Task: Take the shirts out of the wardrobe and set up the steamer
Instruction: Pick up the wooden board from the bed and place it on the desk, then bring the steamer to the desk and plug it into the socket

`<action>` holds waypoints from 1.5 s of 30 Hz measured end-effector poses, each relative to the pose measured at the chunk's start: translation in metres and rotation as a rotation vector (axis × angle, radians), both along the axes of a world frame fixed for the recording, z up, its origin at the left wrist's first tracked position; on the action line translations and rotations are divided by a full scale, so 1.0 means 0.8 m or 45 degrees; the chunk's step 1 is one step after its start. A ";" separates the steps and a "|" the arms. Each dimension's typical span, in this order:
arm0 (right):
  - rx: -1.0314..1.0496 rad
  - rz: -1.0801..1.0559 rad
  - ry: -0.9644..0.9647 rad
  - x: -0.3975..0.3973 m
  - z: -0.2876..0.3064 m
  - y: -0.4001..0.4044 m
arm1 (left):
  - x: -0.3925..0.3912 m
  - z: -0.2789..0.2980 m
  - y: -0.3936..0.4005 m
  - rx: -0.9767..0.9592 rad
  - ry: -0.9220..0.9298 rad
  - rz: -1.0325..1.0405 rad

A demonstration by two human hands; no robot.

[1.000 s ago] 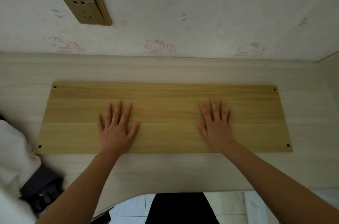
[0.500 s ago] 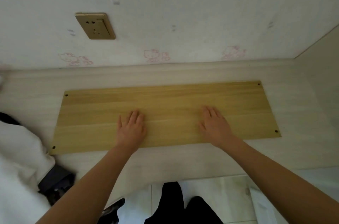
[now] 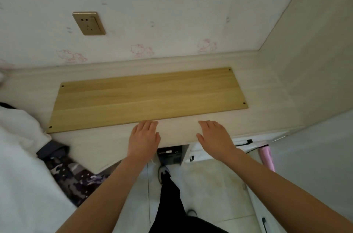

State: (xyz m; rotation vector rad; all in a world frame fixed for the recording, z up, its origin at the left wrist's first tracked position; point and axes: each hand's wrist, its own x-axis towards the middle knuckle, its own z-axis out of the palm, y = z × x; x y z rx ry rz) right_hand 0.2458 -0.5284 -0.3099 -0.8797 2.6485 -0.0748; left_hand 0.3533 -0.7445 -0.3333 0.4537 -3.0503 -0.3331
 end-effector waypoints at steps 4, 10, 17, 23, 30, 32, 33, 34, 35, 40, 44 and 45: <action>-0.076 -0.066 -0.026 0.063 0.010 0.050 | 0.056 0.007 0.058 -0.038 0.043 -0.092; -0.138 -0.193 -0.069 0.137 0.025 0.104 | 0.111 0.017 0.111 -0.011 0.069 -0.197; -0.200 -0.328 0.001 0.229 0.021 0.148 | 0.156 0.025 0.157 0.032 0.054 -0.356; -0.245 -0.504 0.141 0.317 0.005 0.147 | 0.214 0.020 0.162 0.053 0.127 -0.541; -0.184 -0.761 -0.017 0.444 -0.009 0.151 | 0.304 -0.003 0.149 -0.038 -0.017 -0.760; -0.172 -0.826 -0.023 0.480 -0.008 0.161 | 0.323 -0.001 0.156 -0.039 -0.021 -0.836; -0.165 -0.858 -0.021 0.496 -0.007 0.168 | 0.331 0.003 0.162 -0.033 -0.019 -0.871; -0.158 -0.892 -0.019 0.511 -0.006 0.176 | 0.337 0.007 0.170 -0.031 -0.021 -0.904; -0.156 -0.931 -0.017 0.524 -0.005 0.184 | 0.342 0.009 0.179 -0.034 -0.023 -0.936; -0.177 -1.096 0.002 0.588 0.001 0.229 | 0.364 0.019 0.241 -0.016 -0.008 -1.086; -0.183 -1.195 0.020 0.643 0.003 0.274 | 0.392 0.025 0.301 0.015 -0.013 -1.165; -0.184 -1.220 0.028 0.658 0.004 0.287 | 0.398 0.026 0.317 0.024 -0.007 -1.183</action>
